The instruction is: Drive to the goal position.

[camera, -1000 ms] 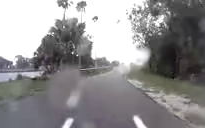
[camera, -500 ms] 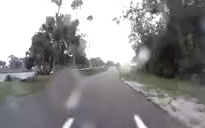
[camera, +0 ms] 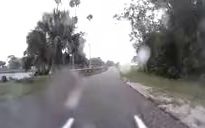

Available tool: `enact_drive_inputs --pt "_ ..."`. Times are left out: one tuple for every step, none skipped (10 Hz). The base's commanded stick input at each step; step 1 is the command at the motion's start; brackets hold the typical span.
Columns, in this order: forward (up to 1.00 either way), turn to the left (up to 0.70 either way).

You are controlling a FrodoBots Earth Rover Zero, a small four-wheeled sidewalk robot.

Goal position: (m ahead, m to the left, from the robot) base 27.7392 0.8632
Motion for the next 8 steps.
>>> enact_drive_inputs --pt "0.85 0.00" --pt "0.85 0.00" --pt "0.85 0.00" --pt "0.85 0.00" --pt "0.85 0.00" --pt "0.85 0.00" --pt "0.85 0.00" --pt "0.85 0.00"
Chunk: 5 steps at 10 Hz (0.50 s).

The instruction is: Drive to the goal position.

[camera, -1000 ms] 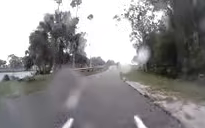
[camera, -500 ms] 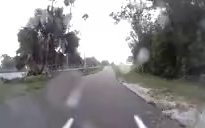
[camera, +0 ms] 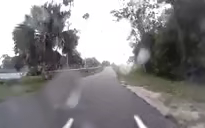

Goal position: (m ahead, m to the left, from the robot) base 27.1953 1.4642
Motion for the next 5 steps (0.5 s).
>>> enact_drive_inputs --pt "0.85 0.00" --pt "0.85 0.00" --pt "0.85 0.00" --pt "0.85 0.00" --pt "0.85 0.00"
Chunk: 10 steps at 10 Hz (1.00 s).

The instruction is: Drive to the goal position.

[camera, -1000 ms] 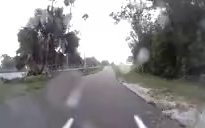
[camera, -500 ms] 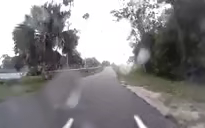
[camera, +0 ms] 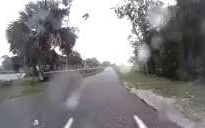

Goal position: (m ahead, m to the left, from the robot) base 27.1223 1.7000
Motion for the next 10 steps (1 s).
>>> enact_drive_inputs --pt "0.85 0.00" --pt "0.85 0.00" --pt "0.85 0.00" --pt "0.85 0.00" --pt "0.85 0.00" --pt "0.85 0.00" --pt "0.85 0.00" --pt "0.85 -0.22" --pt "0.85 -0.33" --pt "0.85 -0.23"
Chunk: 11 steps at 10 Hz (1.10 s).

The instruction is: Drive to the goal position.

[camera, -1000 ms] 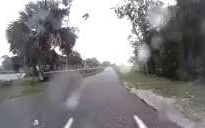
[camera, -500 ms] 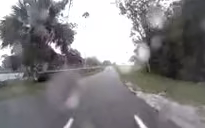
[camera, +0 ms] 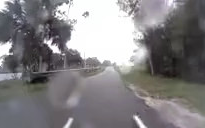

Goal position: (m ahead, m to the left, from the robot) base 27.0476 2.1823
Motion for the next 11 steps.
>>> enact_drive_inputs --pt "0.85 -0.07" --pt "0.85 0.00" --pt "0.85 0.00" --pt "0.85 0.00" --pt "0.85 0.00" --pt "0.85 0.00" --pt "0.85 0.00" --pt "0.85 -0.32" --pt "0.85 -0.02" --pt "0.85 0.00" --pt "0.85 0.00"
